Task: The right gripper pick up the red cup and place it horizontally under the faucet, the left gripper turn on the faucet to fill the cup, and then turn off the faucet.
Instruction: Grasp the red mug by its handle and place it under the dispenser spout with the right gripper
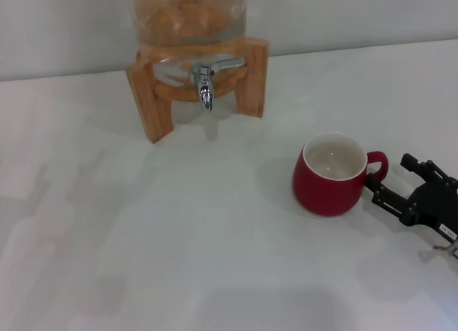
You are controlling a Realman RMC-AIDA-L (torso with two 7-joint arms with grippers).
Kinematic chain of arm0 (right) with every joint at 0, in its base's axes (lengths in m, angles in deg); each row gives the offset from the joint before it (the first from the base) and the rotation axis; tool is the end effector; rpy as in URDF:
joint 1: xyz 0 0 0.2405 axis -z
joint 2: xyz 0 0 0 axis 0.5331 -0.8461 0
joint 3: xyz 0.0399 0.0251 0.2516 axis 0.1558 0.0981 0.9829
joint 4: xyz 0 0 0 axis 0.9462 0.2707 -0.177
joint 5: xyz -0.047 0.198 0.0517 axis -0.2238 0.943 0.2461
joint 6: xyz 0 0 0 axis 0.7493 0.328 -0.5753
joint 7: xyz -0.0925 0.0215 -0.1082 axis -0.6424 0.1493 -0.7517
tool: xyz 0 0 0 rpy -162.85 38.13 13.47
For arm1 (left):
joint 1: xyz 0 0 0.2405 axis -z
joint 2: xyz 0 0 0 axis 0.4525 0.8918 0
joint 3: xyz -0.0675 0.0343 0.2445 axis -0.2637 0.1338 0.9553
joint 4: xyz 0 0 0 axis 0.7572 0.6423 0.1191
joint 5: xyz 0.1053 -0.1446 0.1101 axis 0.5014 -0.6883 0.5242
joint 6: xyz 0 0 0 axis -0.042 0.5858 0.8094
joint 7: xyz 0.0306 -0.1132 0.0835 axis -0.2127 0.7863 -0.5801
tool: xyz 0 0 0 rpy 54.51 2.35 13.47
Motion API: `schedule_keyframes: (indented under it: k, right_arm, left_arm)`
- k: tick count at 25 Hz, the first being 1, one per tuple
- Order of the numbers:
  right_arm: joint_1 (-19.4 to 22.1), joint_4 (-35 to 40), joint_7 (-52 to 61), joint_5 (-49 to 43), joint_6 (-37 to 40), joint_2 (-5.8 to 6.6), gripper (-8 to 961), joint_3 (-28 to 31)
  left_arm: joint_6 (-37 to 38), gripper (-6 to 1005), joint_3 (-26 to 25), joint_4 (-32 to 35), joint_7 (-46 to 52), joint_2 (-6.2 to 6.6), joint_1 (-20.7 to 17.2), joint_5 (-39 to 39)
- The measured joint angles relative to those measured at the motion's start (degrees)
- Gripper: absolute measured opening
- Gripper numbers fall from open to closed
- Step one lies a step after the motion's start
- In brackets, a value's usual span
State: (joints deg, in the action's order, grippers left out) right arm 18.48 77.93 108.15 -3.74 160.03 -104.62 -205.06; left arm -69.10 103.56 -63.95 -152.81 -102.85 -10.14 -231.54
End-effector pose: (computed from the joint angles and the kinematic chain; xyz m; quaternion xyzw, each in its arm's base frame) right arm 0.3689 0.2434 -0.0218 -0.7781 0.2767 0.3062 0.4736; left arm -0.3185 0.2827 0.0180 -0.6774 -0.1683 -0.4371 0.5673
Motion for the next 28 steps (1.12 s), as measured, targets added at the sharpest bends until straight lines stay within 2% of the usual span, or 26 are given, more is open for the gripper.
schedule_keyframes:
  k: [28]
  right_arm:
    - [-2.72,-0.8,-0.13,0.12,-2.87,0.26,842,0.62]
  left_arm:
    - [0.01,852,-0.01,-0.37,-0.15,0.0,0.29,0.07]
